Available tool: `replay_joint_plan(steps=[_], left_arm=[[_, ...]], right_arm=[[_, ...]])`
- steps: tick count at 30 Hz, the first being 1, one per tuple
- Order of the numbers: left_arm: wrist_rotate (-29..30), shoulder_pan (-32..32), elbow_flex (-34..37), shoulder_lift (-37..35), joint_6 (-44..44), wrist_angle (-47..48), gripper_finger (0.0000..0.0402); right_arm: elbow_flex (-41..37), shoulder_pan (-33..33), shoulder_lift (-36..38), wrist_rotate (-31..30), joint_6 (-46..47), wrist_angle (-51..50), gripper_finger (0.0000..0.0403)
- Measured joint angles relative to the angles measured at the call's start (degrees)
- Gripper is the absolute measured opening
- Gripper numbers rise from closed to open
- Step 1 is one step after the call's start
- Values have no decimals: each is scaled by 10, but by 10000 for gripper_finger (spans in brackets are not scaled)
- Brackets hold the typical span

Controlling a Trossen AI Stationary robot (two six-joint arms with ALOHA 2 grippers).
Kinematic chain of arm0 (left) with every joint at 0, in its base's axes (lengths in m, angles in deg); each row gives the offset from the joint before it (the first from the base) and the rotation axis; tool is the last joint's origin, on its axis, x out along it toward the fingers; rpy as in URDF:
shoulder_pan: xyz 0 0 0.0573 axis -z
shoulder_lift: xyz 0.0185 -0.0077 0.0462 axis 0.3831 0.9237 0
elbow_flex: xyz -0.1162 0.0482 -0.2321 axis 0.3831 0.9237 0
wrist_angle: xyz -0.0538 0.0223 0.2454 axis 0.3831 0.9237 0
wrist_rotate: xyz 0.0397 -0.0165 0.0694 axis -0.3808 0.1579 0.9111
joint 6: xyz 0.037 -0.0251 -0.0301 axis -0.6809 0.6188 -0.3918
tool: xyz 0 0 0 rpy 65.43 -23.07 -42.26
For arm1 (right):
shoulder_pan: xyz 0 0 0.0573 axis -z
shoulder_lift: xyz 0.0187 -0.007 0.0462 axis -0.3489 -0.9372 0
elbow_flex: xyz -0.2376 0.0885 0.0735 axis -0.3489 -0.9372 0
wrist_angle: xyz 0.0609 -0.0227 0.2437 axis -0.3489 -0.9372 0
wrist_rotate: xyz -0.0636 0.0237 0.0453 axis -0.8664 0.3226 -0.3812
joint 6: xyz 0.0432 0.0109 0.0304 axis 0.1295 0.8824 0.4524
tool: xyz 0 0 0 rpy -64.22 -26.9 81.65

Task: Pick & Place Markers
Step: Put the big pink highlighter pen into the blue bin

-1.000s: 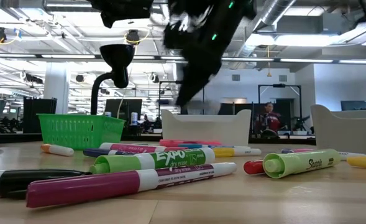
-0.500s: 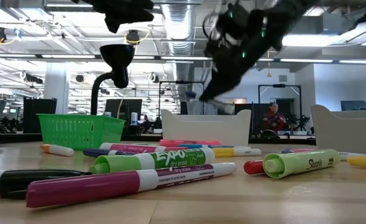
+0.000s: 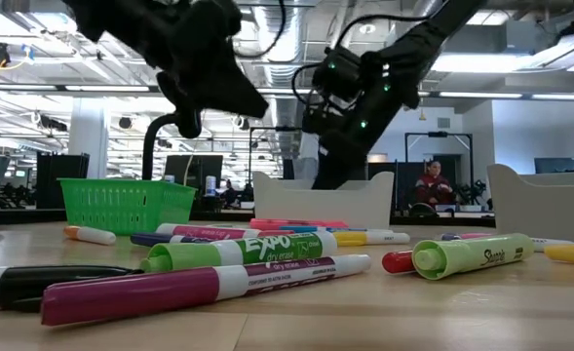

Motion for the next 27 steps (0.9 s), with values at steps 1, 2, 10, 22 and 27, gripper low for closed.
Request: replay_joint_plan(steps=[1,2,10,22,27], left_arm=[[-11,-2,0,9,10,-4,165],[-21,-3,0,17,18,-8,165],[-31,-13,0,82,45,-19,147],[-40,-71,0,175,18,-28,153],[-42,-82,0,203,-2,-46,182]], right_arm=[[6,-1,0,0,0,-1,145],[13,-2,-2,0,0,3,156],[45,-26,63,-28,27,-108,203],[39,-102,191,-63,65,-167,167],[37,-126,193,-80,65,-172,153]])
